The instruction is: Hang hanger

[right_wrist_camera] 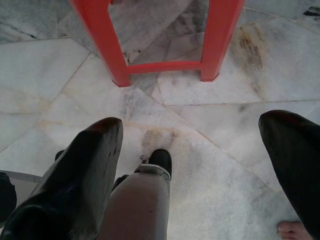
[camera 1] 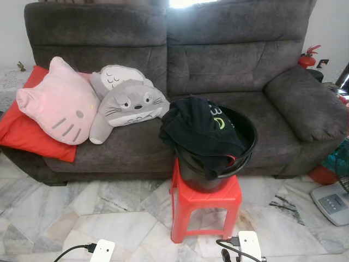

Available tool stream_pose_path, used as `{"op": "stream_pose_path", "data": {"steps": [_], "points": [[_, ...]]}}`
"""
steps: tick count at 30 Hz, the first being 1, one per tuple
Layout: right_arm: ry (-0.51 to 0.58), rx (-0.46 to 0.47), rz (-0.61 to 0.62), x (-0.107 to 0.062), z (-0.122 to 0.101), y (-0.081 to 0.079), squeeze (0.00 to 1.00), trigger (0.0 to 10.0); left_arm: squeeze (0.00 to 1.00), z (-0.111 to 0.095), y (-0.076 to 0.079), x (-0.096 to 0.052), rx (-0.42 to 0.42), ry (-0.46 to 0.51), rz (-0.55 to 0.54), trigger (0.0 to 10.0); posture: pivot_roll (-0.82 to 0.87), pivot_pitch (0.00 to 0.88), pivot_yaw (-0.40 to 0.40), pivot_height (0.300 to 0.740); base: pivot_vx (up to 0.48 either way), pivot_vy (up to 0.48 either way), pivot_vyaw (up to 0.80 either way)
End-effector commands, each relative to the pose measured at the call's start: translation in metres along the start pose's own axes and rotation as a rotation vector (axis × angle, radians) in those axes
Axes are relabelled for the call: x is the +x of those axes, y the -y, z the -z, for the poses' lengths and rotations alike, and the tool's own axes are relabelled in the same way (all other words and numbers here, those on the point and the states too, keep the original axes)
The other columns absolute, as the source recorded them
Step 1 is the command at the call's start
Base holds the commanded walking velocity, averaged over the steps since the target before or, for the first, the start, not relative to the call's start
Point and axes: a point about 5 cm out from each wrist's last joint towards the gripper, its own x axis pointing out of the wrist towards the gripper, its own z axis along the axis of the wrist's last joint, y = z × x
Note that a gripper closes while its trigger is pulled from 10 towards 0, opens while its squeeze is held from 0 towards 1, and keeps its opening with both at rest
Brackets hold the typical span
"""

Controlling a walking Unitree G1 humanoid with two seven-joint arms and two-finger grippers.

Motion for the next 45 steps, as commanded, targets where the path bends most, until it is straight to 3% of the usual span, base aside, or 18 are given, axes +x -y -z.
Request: {"op": "stream_pose_path", "data": {"steps": [1,15,16,17,18,20,22,27,28,32,37,45], "points": [[0.007,-0.004,0.001,0.000,-0.002,0.000,0.00,10.0,0.00,0.005,-0.004,-0.001,0.011,-0.019,-0.014,10.0,-0.12,0.000,0.010,0.727,0.000,0.000,0.00],[0.240,-0.015,0.135,-0.005,-0.019,0.006,0.00,10.0,0.00,0.004,-0.005,-0.001,0.014,-0.018,-0.024,10.0,-0.14,0.000,0.009,0.727,0.000,0.000,0.00],[0.324,-0.040,0.145,-0.006,-0.030,0.010,0.00,10.0,0.00,0.003,-0.005,-0.001,0.016,-0.017,-0.025,10.0,-0.14,0.000,0.009,0.727,0.000,0.000,0.00],[0.324,-0.040,0.145,-0.006,-0.030,0.010,0.00,10.0,0.00,0.003,-0.005,-0.001,0.016,-0.017,-0.025,10.0,-0.14,0.000,0.009,0.727,0.000,0.000,0.00],[0.570,-0.077,0.159,-0.019,-0.064,0.021,0.00,10.0,0.00,0.003,-0.006,-0.001,0.018,-0.015,-0.026,10.0,-0.15,0.000,0.008,0.727,0.000,0.000,0.00],[0.688,-0.099,0.178,-0.032,-0.078,0.026,0.00,10.0,0.00,0.002,-0.006,-0.001,0.019,-0.013,-0.028,10.0,-0.15,0.000,0.008,0.727,0.000,0.000,0.00],[0.685,-0.124,0.213,-0.032,-0.068,0.036,0.00,10.0,0.00,0.001,-0.006,0.000,0.021,-0.012,-0.029,10.0,-0.16,0.000,0.010,0.727,0.000,0.000,0.00],[0.710,-0.119,0.245,-0.035,-0.064,0.043,0.00,10.0,0.00,0.001,-0.006,0.000,0.027,-0.010,-0.027,10.0,-0.17,0.000,0.013,0.727,0.000,0.000,0.00],[0.780,-0.150,0.247,-0.044,-0.075,0.037,0.00,10.0,0.00,0.001,-0.006,0.000,0.029,-0.009,-0.026,10.0,-0.17,0.000,0.011,0.727,0.000,0.000,0.00],[0.848,-0.178,0.269,-0.055,-0.089,0.033,0.00,10.0,0.00,0.000,-0.006,0.000,0.031,-0.008,-0.026,10.0,-0.17,0.000,0.011,0.727,0.000,0.000,0.00],[0.978,-0.205,0.348,-0.071,-0.133,0.034,0.00,10.0,0.00,0.001,-0.006,0.000,0.033,-0.009,-0.026,10.0,-0.17,0.000,0.009,0.727,0.000,0.000,0.00],[1.075,-0.187,0.303,-0.086,-0.163,0.024,0.00,10.0,0.00,0.004,-0.006,-0.001,0.028,-0.015,-0.025,10.0,-0.16,0.000,0.008,0.727,0.000,0.000,0.00]]}}
